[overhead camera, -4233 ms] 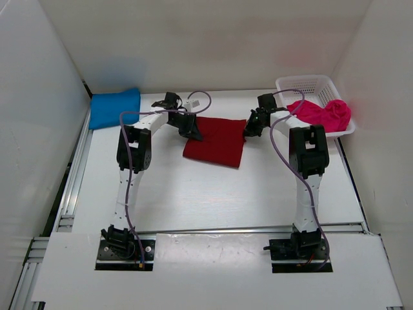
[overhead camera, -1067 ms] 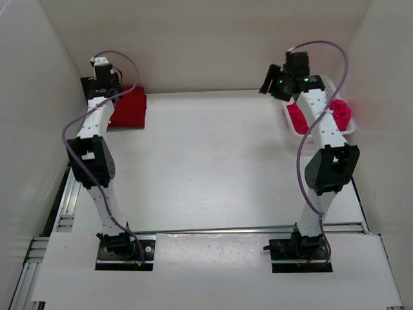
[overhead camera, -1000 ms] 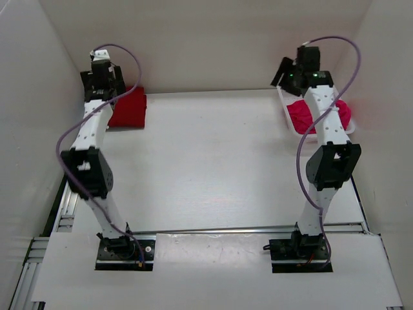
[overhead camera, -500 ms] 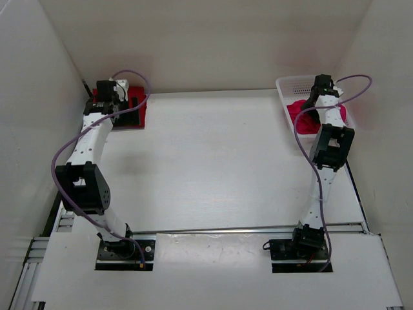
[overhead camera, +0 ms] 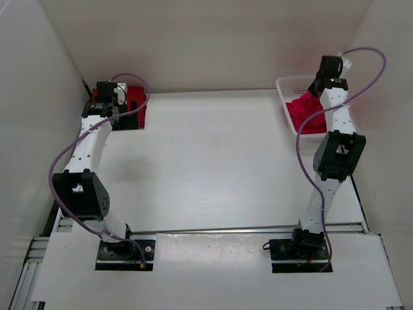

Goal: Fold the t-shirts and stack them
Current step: Grab crumpled tshirt from bin with the right arm, then move the tshirt to the center of the board, then flatten out the tshirt

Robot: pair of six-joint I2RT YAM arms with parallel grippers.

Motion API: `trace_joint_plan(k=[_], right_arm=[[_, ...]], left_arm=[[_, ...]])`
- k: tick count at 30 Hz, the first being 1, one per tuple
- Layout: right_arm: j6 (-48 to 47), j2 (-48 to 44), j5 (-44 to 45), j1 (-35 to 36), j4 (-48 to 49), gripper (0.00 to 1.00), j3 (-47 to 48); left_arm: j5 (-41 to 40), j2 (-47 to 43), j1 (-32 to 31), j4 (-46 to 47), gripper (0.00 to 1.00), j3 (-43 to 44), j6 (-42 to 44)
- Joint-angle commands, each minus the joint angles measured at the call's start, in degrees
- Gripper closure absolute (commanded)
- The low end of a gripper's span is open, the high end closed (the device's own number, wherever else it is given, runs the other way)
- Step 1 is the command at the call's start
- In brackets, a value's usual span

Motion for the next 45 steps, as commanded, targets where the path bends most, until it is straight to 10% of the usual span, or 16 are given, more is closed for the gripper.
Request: trace_joint_plan(k=[1,10,18,24,27,28,32,39,45], right_arm=[[-6.94,-19.98,0.95,4.01,9.10,1.00,2.34],[-8.99,-50.65,-10.82,27.27,15.17,1.00,-7.58],[6.74,-49.66,-17.94,42.85,20.09,1.00,-17.36],[21.06,-38.83,-22.94,35.94,18.96,0.99,-19.53],[24.17,-32.95,-23.49,27.06,12.76,0.72,-22.19],[19.64,-29.88,-24.27,24.96,8.28,0.49,-19.74],[4.85,-13.33,-29.48,21.41,-17.94,0.39,0.48],[0.08,-26.42,-32.53,27.91,-0.66,0.36,-36.11],[2.18,-20.64,-34.03,31.34,0.58,0.34,-41.34]], left_arm=[[-0.87,-7.52,-0.14,-0.83,0.00,0.79,-0.05],[1.50,-20.78,-0.14,-5.67,0.00,-5.97,-0.05],[2.56,-26.70,0.39,-6.20,0.00,-8.45,-0.05],[1.34,-24.59,0.39,-6.73,0.00,-7.92,-0.05],[-0.51,-20.91,-1.97,-9.35,0.00,-7.92,-0.05],[-2.17,-19.68,-3.20,-10.06,0.00,-8.53,-0.05],[-5.26,-14.40,-10.84,-11.38,0.00,-13.97,-0.05],[-7.28,-10.20,-25.52,2.65,0.00,-34.18,-0.05],[-0.44,-1.13,-26.07,7.34,0.00,-29.20,-0.05]])
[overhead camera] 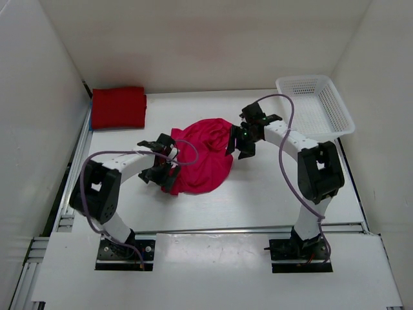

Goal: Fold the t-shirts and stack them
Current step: Flatten out the tshirt

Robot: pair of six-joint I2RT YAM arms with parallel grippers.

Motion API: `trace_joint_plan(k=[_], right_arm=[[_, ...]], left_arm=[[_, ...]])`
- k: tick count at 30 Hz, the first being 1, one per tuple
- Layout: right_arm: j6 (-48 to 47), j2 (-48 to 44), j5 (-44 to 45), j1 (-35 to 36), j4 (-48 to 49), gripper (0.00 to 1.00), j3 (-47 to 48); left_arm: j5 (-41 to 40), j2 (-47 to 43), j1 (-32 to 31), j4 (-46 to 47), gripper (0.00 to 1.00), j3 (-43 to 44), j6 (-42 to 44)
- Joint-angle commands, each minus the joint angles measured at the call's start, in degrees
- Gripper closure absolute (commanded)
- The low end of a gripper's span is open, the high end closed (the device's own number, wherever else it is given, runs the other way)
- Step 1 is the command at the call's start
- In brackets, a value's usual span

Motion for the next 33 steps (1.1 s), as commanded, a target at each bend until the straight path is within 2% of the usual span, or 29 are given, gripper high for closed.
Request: trace_joint_plan(k=[1,3,4,5,7,8,9,12,13,15,16,17,19,20,21,22,23,24,25,26,28,29,30,33], right_arm=[[0.77,4.92,-2.21,-0.67,3.90,0.34,-0.88],[4.28,6.95,-2.21,-0.67,5.92,0.34,-1.67],[5.51,6.96,-2.21,-0.67,6.98,0.34,-2.72],[6.74,7.92,-2.21,-0.67,8.29,0.34,-2.73],[8.51,9.94,-4.83,-0.15,8.91,0.37,-3.34],[9.03,10.82,-5.98,-0.14,8.92,0.43,-2.74],[9.04,12.22,-6.86,-0.14,8.92,0.65,-2.73],[9.56,12.85,-9.06,0.38,8.92,1.00,-2.20],[9.56,12.33,-9.07,0.38,8.92,1.00,-2.20],[7.29,11.53,-9.60,-1.19,8.92,1.00,0.42],[6.76,11.01,-9.60,-1.89,7.88,1.00,2.26],[6.23,11.00,-8.73,-3.21,6.82,1.00,8.20],[5.44,12.49,-8.19,-4.44,3.13,1.00,16.82],[4.91,14.59,-7.49,-5.15,1.99,1.00,26.62],[4.91,15.65,-7.49,-5.15,0.15,0.98,31.50],[4.91,17.84,-7.49,-5.85,-0.57,0.72,35.99],[4.91,18.73,-8.27,-5.86,-0.57,0.55,39.68],[4.91,19.43,-9.23,-6.64,-0.57,0.44,44.51],[4.91,19.44,-10.11,-7.52,-1.27,0.37,45.60],[4.91,18.92,-10.12,-8.05,-1.80,0.36,45.61],[2.90,14.12,-7.33,-8.92,-2.94,0.35,38.79],[2.36,11.73,-5.22,-8.93,-2.95,0.35,34.75],[2.36,9.36,-0.76,-8.93,-2.95,0.35,26.27],[2.88,0.39,3.49,-7.19,-2.95,0.35,13.66]], left_arm=[[4.14,3.87,0.08,6.85,0.00,6.77,-0.08],[5.90,6.35,0.08,6.86,0.00,9.16,-0.08],[6.51,8.27,0.08,6.86,0.07,10.74,-0.08],[7.13,8.90,0.08,6.86,0.28,10.76,-0.08],[10.02,9.43,0.08,6.16,0.52,10.76,-0.08],[10.90,9.44,0.08,6.16,0.84,10.76,-0.08],[11.44,8.83,0.08,4.85,0.90,9.89,-0.08],[13.11,4.62,-0.45,2.65,0.90,7.77,-0.08],[13.11,3.04,-0.45,1.07,0.90,7.07,-0.08],[13.11,-2.24,-4.83,-2.00,0.90,6.02,-0.08],[15.37,-3.99,-10.07,-7.85,0.90,6.01,-0.08],[17.75,-6.97,-13.25,-11.30,0.83,8.36,-0.08],[23.36,-8.49,-19.49,-16.76,0.61,12.23,-0.08],[24.70,-8.49,-22.83,-20.09,0.26,16.60,-0.08],[25.76,-7.36,-22.86,-21.08,0.00,18.82,-0.08],[25.77,-6.65,-22.86,-21.09,0.00,20.76,-0.08],[24.38,-6.04,-22.17,-21.09,0.00,23.47,-0.08],[22.97,-5.51,-21.29,-18.31,0.00,24.46,-0.08],[20.34,-5.51,-19.89,-16.19,0.00,25.16,-0.08],[19.36,-5.51,-15.70,-13.91,0.00,25.87,-0.08],[18.57,-5.51,-9.62,-7.77,0.00,26.40,-0.08],[17.26,-5.51,-6.63,-5.47,0.00,26.40,-0.08],[15.68,-5.51,-1.04,-3.44,0.00,25.79,-0.08],[7.59,-1.83,7.07,1.83,0.00,25.26,-0.08]])
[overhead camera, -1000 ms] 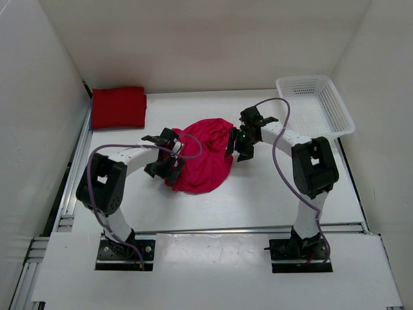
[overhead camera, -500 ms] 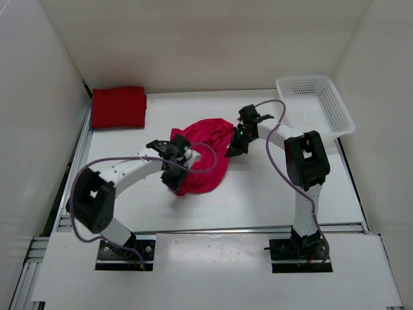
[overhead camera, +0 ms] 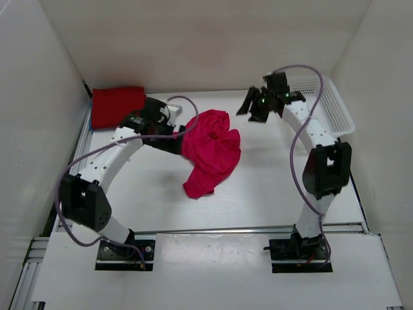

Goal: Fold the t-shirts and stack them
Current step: Flatten out the tshirt

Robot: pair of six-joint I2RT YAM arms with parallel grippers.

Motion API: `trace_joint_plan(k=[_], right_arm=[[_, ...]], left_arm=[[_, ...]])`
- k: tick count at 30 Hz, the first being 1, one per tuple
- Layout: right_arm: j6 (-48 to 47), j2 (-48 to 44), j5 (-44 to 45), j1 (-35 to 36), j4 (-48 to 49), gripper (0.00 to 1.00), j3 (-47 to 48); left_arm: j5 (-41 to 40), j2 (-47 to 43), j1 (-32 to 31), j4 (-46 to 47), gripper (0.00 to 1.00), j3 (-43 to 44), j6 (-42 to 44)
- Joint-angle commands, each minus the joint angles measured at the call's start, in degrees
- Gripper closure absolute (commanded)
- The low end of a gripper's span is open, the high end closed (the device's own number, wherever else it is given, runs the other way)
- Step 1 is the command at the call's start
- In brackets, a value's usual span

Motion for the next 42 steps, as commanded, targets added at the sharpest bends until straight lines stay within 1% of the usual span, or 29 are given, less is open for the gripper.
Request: trace_joint_plan(k=[1,2,3,6,7,9,10,14,18,19,20,21,22,23,24,25,26,27,28,30,31,32,33,34,35,37,38,39,42], right_arm=[[-0.57,-8.05,6.27,5.44,-4.69,0.35,-16.68],[-0.57,-9.39,6.28,7.74,-2.43,0.35,-20.33],[0.22,-11.15,6.28,12.63,-1.54,0.35,-25.67],[5.39,-12.91,6.28,18.73,1.80,0.35,-31.33],[7.24,-14.31,5.58,21.45,3.46,0.35,-35.18],[11.62,-14.94,3.83,24.44,9.18,0.35,-38.28],[12.69,-14.94,3.82,25.24,10.24,0.35,-39.16],[15.52,-11.17,-1.44,27.18,13.14,0.35,-40.49],[16.31,-6.08,-3.48,28.33,14.37,0.35,-37.95],[16.31,-5.28,-4.26,28.33,14.38,0.35,-37.33],[17.00,-4.40,-4.88,28.33,15.07,0.35,-36.80],[17.01,-2.22,-6.36,28.33,15.08,0.35,-35.41],[17.71,-1.07,-7.16,28.33,15.08,0.35,-34.61],[18.41,0.08,-7.69,28.33,14.47,0.39,-33.91],[18.42,1.65,-7.69,28.33,14.47,0.48,-33.29],[19.81,1.67,-7.69,27.63,13.68,0.70,-33.28],[19.82,0.97,-7.69,26.49,13.67,0.84,-34.42],[20.52,-0.25,-7.17,25.70,13.67,0.96,-36.78],[20.53,-1.83,-6.56,24.73,13.67,1.00,-38.19],[18.34,-8.76,-3.50,21.40,12.19,1.00,-41.35],[16.76,-11.66,-1.65,20.25,8.61,1.00,-41.37],[12.66,-17.52,0.37,18.33,6.23,1.00,-41.89],[10.27,-20.36,2.31,17.44,3.51,1.00,-40.85],[7.89,-22.91,4.15,16.65,-2.79,1.00,-39.89],[3.87,-27.64,8.35,15.25,-5.98,1.00,-38.74],[0.94,-34.50,11.80,12.44,-13.18,1.00,-36.37],[-0.55,-36.80,12.95,11.11,-14.70,1.00,-36.36],[-0.57,-41.18,13.48,7.53,-15.67,1.00,-36.36],[-1.79,-47.09,10.25,0.75,-16.30,1.00,-37.67]], left_arm=[[-8.77,5.73,8.17,6.90,0.00,2.08,0.01],[-8.78,8.21,9.40,7.42,0.00,3.32,0.01],[-9.56,13.54,11.07,7.95,0.00,6.38,0.01],[-9.57,21.83,12.32,7.95,0.00,12.89,0.01],[-9.57,26.29,12.93,7.95,0.00,17.43,0.01],[-8.78,30.01,12.93,7.95,0.00,21.24,0.01],[-8.78,33.51,12.32,7.95,0.00,24.91,0.01],[-8.78,40.55,11.70,7.95,0.00,30.65,0.01],[-5.09,43.30,11.70,7.43,0.00,31.19,0.01],[-3.43,44.17,11.18,7.43,0.02,31.19,0.01],[-2.81,44.96,11.17,7.43,0.06,31.19,0.01],[-2.19,44.97,11.17,7.43,0.13,30.67,0.01],[-1.05,45.84,11.17,7.43,0.32,30.66,0.01],[-0.52,45.85,10.65,7.43,0.45,30.66,0.01],[0.01,46.46,10.65,6.82,0.65,30.66,0.01],[0.01,46.46,10.12,6.81,0.87,30.66,0.01],[0.01,46.46,10.12,6.81,0.90,30.66,0.01],[0.01,45.33,10.12,6.11,0.90,30.14,0.01],[0.01,44.28,10.12,6.11,0.90,29.18,0.01],[-1.65,39.38,12.39,5.49,0.90,27.43,0.01],[-2.35,37.26,13.45,5.49,0.90,26.63,0.01],[-4.62,34.97,14.59,4.97,0.90,26.01,0.01],[-6.13,30.51,16.95,4.96,0.90,25.48,0.01],[-7.79,28.12,18.11,4.96,0.90,24.70,0.01],[-10.94,25.83,19.16,4.96,0.90,24.69,0.01],[-13.25,19.15,22.24,4.44,0.90,24.07,0.01],[-15.87,17.22,23.03,4.44,0.90,24.07,0.01],[-17.29,14.32,24.17,4.44,0.90,24.59,0.01],[-22.91,11.75,24.80,3.92,0.90,25.13,0.01]])
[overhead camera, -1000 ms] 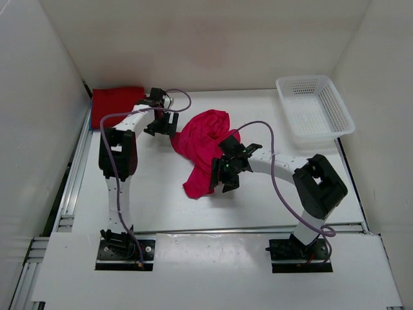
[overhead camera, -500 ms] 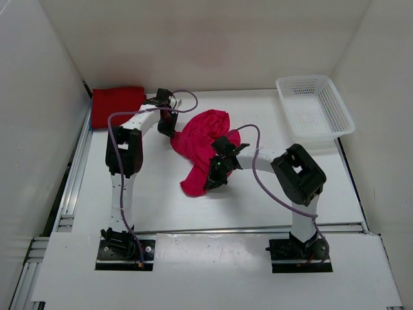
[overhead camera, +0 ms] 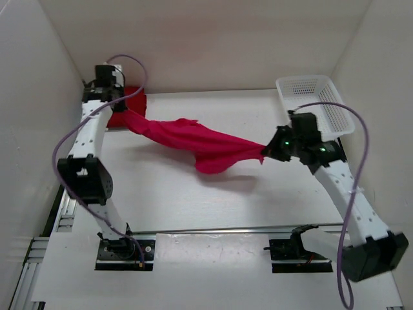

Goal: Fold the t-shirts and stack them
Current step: Flatten out the tshirt

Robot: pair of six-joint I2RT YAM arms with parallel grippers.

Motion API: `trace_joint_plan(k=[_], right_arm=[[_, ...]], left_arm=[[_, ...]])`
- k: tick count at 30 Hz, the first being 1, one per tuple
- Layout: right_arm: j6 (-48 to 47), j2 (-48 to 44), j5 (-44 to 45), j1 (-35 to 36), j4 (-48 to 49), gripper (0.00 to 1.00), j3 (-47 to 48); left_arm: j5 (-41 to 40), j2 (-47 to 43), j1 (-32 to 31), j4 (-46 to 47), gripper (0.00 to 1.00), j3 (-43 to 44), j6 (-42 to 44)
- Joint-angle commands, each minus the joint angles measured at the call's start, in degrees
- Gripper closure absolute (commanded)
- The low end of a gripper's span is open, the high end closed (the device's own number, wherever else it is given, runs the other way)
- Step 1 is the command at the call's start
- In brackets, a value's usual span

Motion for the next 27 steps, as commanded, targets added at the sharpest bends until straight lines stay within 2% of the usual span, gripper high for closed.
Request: trace_joint_plan(k=[1,5,9,12,16,19,21,22,23,24,25,26,27], right_arm=[[-4.73,-5.64,0.36,-8.95,-8.62,1.00,-1.17],[-7.44,-7.86,-3.43,-15.67,-10.55,1.00,1.18],[-9.55,-8.47,-3.96,-19.18,-13.02,1.00,5.84],[-10.08,-9.00,-7.20,-20.25,-13.55,1.00,8.66],[-10.09,-6.98,-8.62,-20.25,-12.41,1.00,9.98],[-9.56,-1.64,-10.54,-20.25,-9.25,1.00,12.69],[-9.56,6.35,-12.48,-20.25,-8.62,1.00,20.76],[-7.91,9.43,-13.44,-20.25,-8.62,1.00,24.71],[-7.28,15.81,-14.84,-19.46,-8.62,1.00,33.71],[-6.75,19.00,-15.64,-18.59,-8.62,1.00,38.76],[-6.75,25.39,-15.65,-16.31,-8.62,1.00,43.94],[-6.75,28.50,-16.69,-15.33,-8.62,1.00,49.22],[-6.75,31.57,-17.66,-14.54,-8.62,1.00,58.49]], left_arm=[[-9.81,-6.48,-0.27,-0.46,0.90,1.65,-0.01],[-17.45,-8.85,-0.27,-0.46,0.90,4.11,-0.01],[-18.61,-9.99,0.34,-0.46,0.90,7.97,-0.01],[-20.44,-10.53,-0.71,-0.46,0.90,8.77,-0.01],[-19.59,-11.93,-2.29,-1.08,0.90,4.74,-0.01],[-19.58,-10.80,-2.29,-3.60,0.90,4.11,-0.01],[-15.91,-8.34,-2.29,-9.57,0.90,8.66,-0.01],[-8.75,-7.46,-2.29,-13.78,0.90,10.69,-0.01],[-4.33,-6.76,-3.69,-22.87,0.90,13.49,-0.01],[-0.11,-6.75,-4.92,-26.44,0.90,13.52,-0.01],[8.37,-7.62,-6.67,-29.17,0.90,12.39,-0.01],[12.55,-9.11,-12.43,-31.12,0.90,10.46,-0.01],[16.50,-13.39,-16.58,-32.27,0.90,5.31,-0.01]])
